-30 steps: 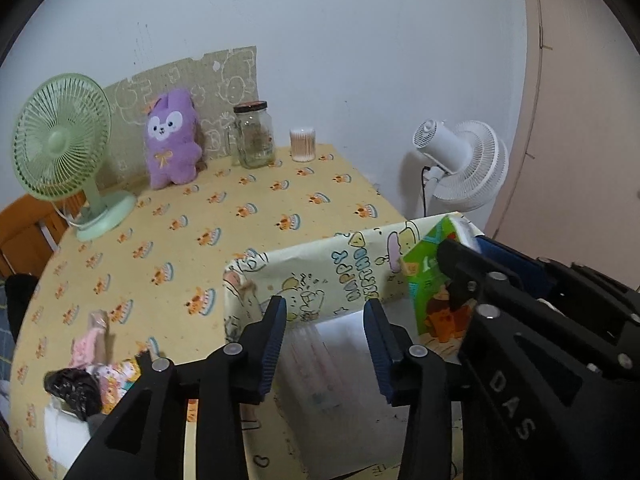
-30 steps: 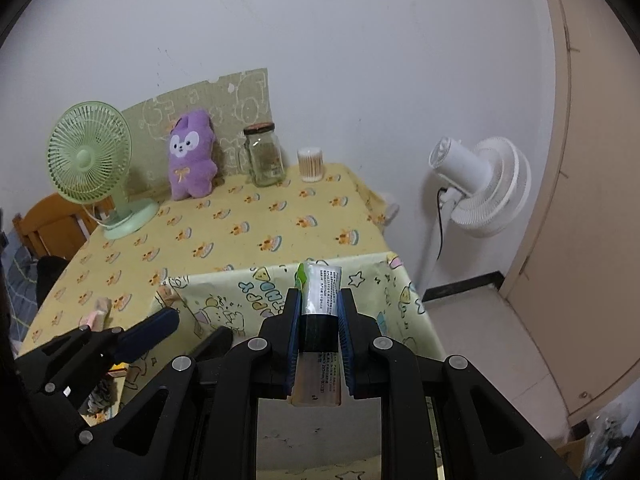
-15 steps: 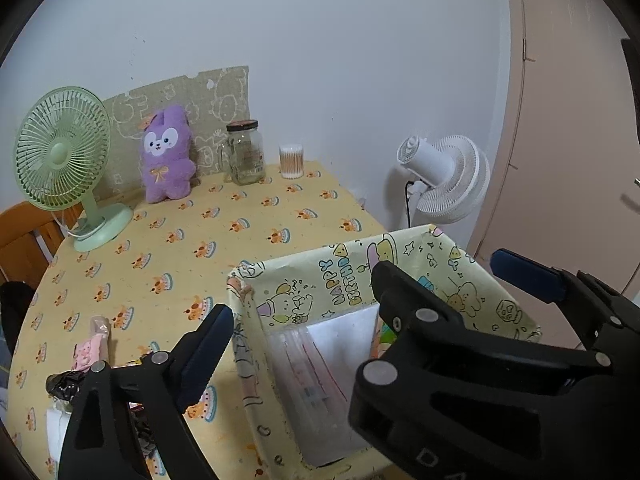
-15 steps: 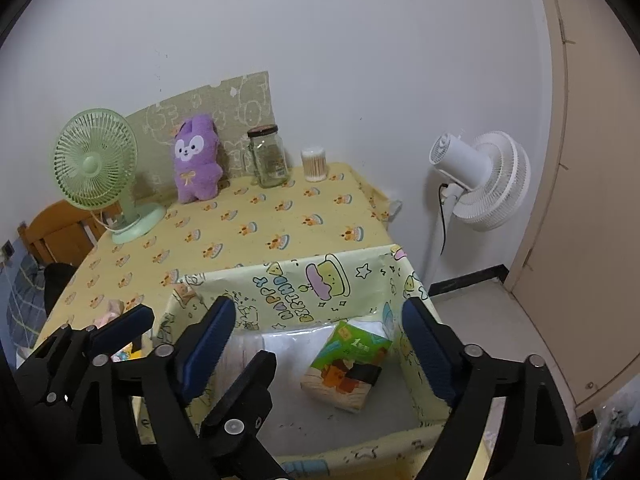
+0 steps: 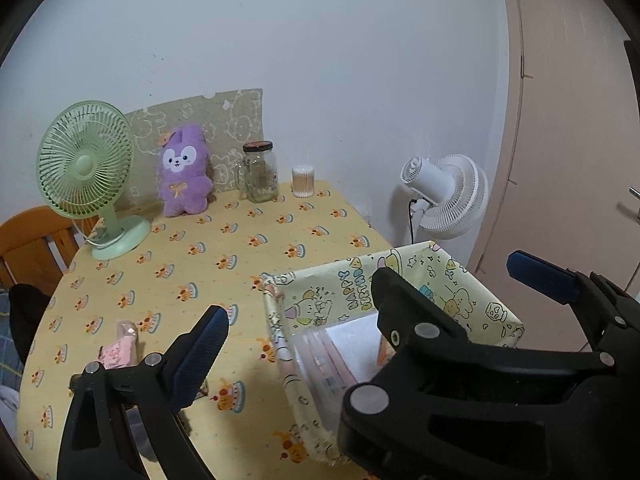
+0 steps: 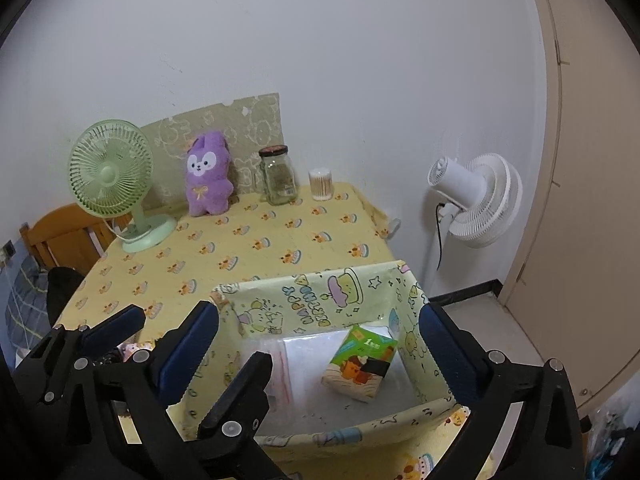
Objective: Organize soft objects
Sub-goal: 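Lower the clear plastic tube into the gift box and open the left gripper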
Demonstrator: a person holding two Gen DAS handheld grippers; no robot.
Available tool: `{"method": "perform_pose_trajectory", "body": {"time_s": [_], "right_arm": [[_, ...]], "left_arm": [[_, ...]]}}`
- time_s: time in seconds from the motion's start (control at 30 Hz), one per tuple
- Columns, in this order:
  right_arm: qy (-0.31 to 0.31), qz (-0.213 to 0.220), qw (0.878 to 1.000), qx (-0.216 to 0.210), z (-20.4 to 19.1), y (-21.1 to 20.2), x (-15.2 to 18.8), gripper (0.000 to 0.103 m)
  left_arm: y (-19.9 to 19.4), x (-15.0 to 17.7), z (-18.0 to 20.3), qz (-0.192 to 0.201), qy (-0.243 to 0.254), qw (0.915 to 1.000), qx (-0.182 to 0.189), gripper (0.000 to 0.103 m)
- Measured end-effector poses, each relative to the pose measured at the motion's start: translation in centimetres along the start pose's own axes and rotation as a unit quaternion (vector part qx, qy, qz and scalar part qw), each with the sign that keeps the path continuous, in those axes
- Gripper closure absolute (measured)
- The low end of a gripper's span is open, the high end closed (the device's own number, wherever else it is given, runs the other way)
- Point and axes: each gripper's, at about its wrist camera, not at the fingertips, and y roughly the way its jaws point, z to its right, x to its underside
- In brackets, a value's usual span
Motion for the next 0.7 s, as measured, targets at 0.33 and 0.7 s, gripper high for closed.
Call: {"method": "perform_pose_trajectory", "body": {"time_s": [0.33,0.7], "right_arm": [[-0.006,0.016,1.0,-0.003,-2.5,-2.1,0.0,0.0],[-0.01,0.037,0.999,-0.009,-5.0,-3.6,0.6,0.0]], "left_arm": [[-2.6,0.3,-1.7,0.022,0.005,0.9997,-0.013,0.005],[-4.6,1.0,-3.4,0.042,0.008,0.9987,-0.028,0.005]]}}
